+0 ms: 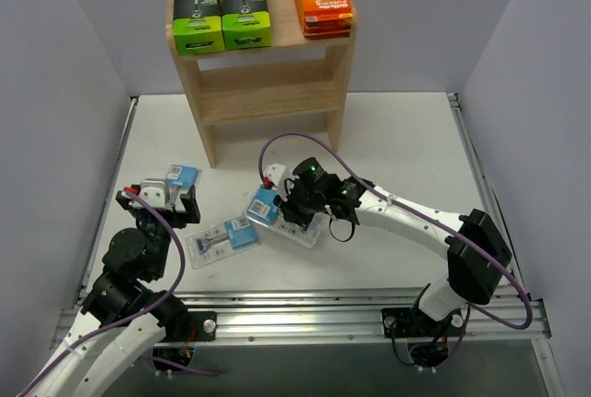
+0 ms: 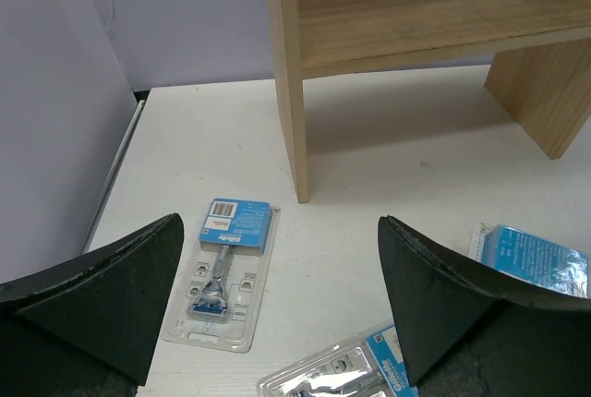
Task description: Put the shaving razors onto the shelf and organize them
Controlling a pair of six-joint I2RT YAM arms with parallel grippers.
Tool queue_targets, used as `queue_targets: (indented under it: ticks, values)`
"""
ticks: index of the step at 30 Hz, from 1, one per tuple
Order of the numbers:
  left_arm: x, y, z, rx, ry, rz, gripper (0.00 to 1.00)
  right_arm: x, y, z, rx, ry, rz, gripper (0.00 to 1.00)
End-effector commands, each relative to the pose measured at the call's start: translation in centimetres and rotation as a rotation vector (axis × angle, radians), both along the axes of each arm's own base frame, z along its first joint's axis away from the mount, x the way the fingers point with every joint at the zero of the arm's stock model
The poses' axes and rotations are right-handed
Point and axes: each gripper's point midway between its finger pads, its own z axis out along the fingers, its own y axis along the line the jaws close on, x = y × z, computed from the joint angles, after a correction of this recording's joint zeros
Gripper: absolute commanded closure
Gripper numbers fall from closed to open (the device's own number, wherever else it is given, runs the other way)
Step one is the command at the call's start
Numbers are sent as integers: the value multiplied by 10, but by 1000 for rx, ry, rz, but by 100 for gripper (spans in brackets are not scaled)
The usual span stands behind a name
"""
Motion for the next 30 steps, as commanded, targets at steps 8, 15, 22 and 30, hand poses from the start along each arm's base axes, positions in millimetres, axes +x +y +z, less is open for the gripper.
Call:
queue_targets:
  ticks: [8, 15, 22, 30]
  values:
    - [-2, -2, 12, -29, -32, -17, 5, -8, -39, -15, -170, 61, 170, 41]
    - [-2, -4, 12, -28, -31, -26, 5, 21, -47, 1, -45, -29, -161, 1]
    - [-1, -6, 11, -26, -27, -35, 5, 19, -58, 4, 29, 31, -508, 15]
    - [-1, -6, 11, -23, -24, -34, 5, -21, -69, -28, -18, 117, -780, 29]
